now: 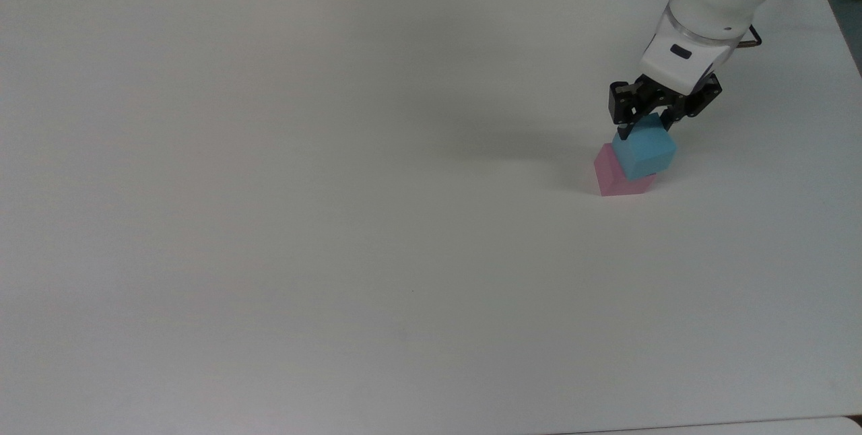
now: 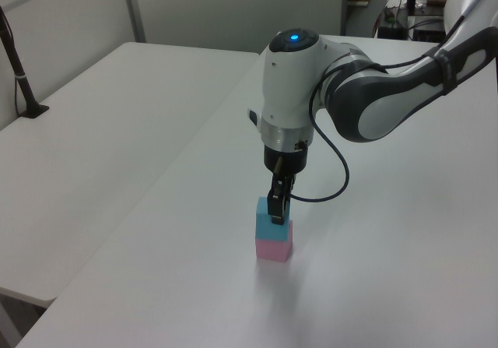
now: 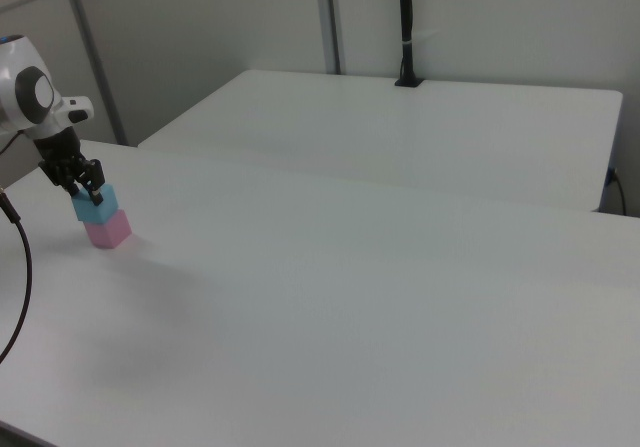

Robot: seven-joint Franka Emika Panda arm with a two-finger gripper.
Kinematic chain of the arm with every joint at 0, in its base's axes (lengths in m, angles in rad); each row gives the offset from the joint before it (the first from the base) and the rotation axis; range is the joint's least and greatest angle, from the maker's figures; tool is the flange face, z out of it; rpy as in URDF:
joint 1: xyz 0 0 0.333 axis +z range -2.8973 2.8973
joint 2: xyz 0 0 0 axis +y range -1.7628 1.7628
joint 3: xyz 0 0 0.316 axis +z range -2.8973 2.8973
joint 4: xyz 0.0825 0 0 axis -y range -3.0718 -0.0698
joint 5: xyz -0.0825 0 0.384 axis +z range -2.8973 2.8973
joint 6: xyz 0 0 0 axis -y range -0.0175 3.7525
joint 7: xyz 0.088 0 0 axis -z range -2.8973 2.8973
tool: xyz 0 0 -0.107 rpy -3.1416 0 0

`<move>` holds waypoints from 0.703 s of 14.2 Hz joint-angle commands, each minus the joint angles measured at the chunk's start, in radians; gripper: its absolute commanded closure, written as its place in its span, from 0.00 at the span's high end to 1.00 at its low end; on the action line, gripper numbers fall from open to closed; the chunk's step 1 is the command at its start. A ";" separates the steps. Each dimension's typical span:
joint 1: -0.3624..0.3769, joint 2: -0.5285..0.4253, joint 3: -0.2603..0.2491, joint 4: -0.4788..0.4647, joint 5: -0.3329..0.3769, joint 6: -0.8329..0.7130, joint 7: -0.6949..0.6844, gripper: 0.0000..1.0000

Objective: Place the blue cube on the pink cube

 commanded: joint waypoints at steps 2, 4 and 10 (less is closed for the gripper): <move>0.022 0.009 -0.018 0.014 -0.061 0.004 0.057 1.00; 0.019 -0.006 -0.021 0.014 -0.060 -0.002 0.057 1.00; -0.081 -0.188 -0.022 -0.016 -0.023 -0.108 0.051 1.00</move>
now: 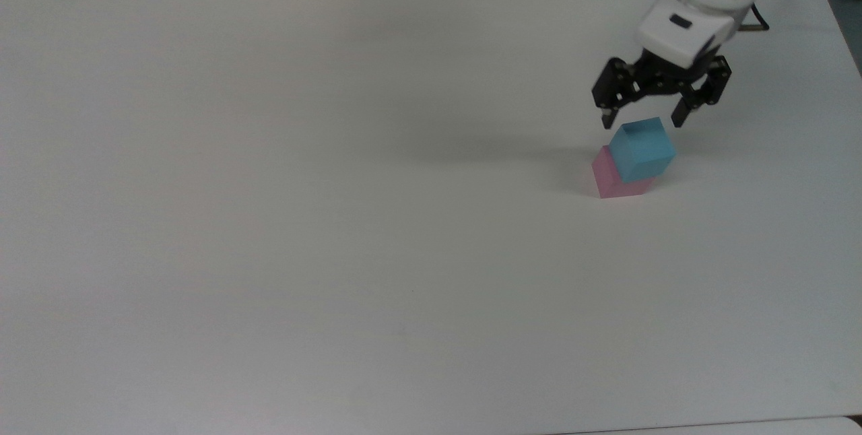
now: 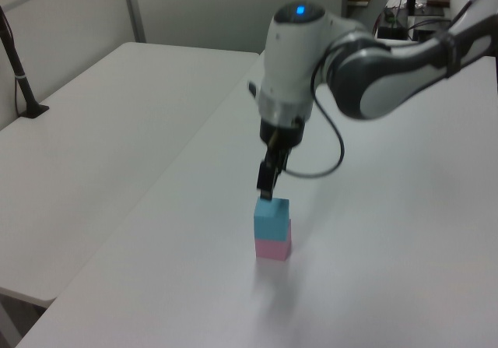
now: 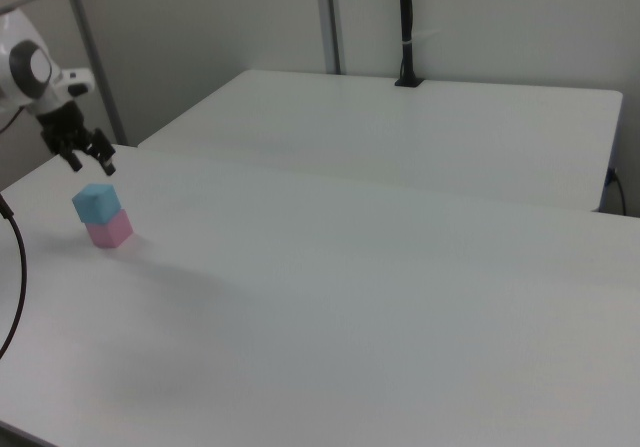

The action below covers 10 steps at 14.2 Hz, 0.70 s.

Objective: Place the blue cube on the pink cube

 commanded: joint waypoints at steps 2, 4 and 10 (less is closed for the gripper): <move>-0.128 -0.197 -0.005 -0.057 0.061 -0.171 -0.004 1.00; -0.192 -0.274 -0.005 -0.075 0.097 -0.244 -0.070 1.00; -0.392 -0.521 -0.060 -0.172 0.184 -0.410 -0.288 1.00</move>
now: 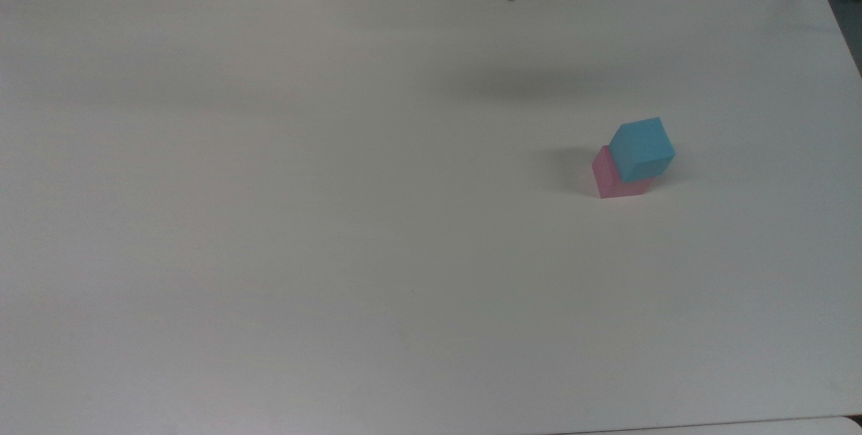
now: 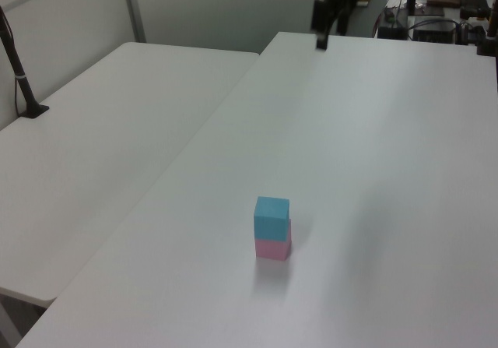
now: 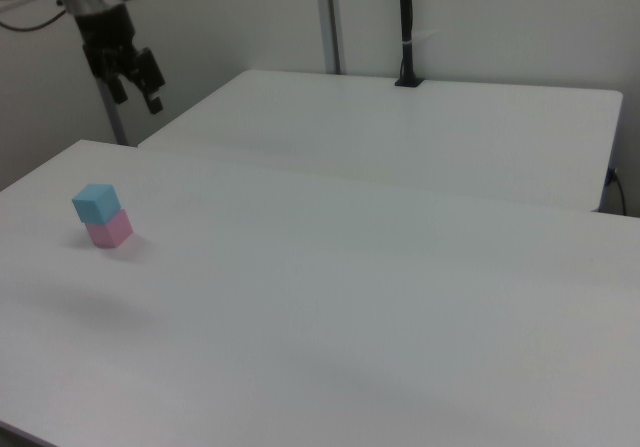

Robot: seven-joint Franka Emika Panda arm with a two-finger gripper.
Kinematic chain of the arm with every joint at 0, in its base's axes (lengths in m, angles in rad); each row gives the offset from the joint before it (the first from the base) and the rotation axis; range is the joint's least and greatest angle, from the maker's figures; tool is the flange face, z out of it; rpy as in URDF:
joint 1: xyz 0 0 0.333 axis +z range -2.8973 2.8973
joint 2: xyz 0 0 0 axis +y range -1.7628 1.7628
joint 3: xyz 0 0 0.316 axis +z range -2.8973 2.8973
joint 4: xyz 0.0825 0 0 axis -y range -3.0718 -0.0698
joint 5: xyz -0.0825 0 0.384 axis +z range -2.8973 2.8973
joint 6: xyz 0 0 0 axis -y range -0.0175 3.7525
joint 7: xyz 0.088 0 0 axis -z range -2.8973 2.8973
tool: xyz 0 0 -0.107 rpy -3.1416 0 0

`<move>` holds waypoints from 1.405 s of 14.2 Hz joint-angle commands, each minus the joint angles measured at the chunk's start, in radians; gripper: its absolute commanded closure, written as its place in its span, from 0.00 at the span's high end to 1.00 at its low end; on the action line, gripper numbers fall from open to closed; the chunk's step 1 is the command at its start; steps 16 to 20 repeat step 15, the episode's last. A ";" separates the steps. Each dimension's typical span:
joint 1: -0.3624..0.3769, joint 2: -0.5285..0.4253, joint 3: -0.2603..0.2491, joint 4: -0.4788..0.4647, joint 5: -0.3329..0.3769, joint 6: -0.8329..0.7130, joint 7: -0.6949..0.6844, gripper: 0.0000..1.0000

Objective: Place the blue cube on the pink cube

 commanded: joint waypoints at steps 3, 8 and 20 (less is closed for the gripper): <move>-0.045 -0.237 -0.179 -0.241 0.031 -0.017 -0.265 1.00; -0.089 -0.259 -0.256 -0.264 0.031 0.062 -0.421 1.00; -0.105 -0.262 -0.258 -0.284 0.019 0.081 -0.424 1.00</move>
